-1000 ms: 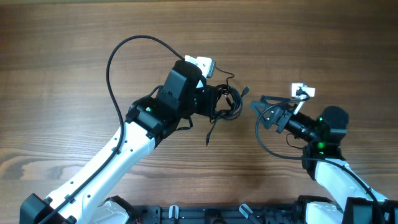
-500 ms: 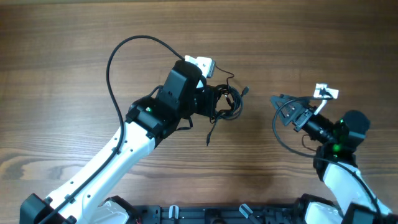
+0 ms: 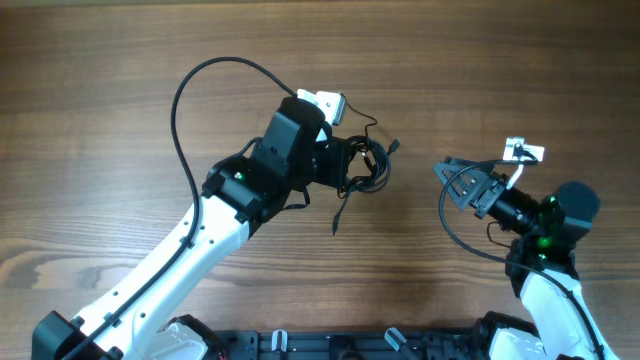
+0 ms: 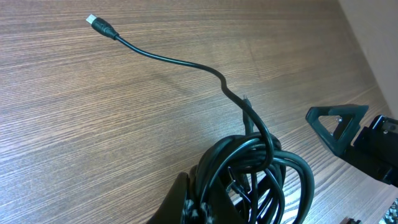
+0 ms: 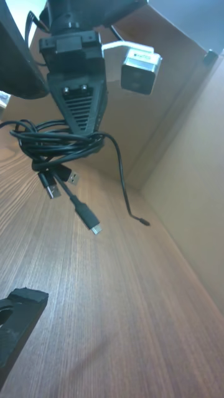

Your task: Untangle cables

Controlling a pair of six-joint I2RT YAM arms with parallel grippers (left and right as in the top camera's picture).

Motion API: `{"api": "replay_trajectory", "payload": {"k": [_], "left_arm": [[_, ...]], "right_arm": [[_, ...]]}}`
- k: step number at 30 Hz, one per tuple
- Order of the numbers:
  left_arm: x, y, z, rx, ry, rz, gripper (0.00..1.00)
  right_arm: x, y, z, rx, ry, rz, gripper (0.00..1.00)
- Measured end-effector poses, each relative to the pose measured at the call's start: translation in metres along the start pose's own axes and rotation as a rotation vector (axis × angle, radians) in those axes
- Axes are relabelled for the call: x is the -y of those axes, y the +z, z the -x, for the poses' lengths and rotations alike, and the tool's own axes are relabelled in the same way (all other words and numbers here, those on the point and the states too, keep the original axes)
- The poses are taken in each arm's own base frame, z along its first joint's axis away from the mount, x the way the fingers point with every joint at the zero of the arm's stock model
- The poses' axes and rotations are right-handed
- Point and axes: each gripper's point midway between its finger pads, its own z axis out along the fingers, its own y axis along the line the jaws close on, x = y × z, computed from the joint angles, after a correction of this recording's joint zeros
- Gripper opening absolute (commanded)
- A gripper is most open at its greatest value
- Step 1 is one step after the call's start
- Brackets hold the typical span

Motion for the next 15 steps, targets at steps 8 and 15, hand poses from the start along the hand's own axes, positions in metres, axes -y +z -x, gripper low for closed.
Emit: {"api": "replay_trajectory", "payload": {"k": [8, 15], "left_arm": [[0.001, 0.000, 0.001, 0.005, 0.001, -0.002, 0.04], [0.001, 0.000, 0.002, 0.008, 0.001, -0.003, 0.04]], "right_arm": [[0.001, 0.000, 0.000, 0.000, 0.108, -0.004, 1.00], [0.076, -0.015, 0.007, 0.148, 0.124, -0.382, 1.00]]}}
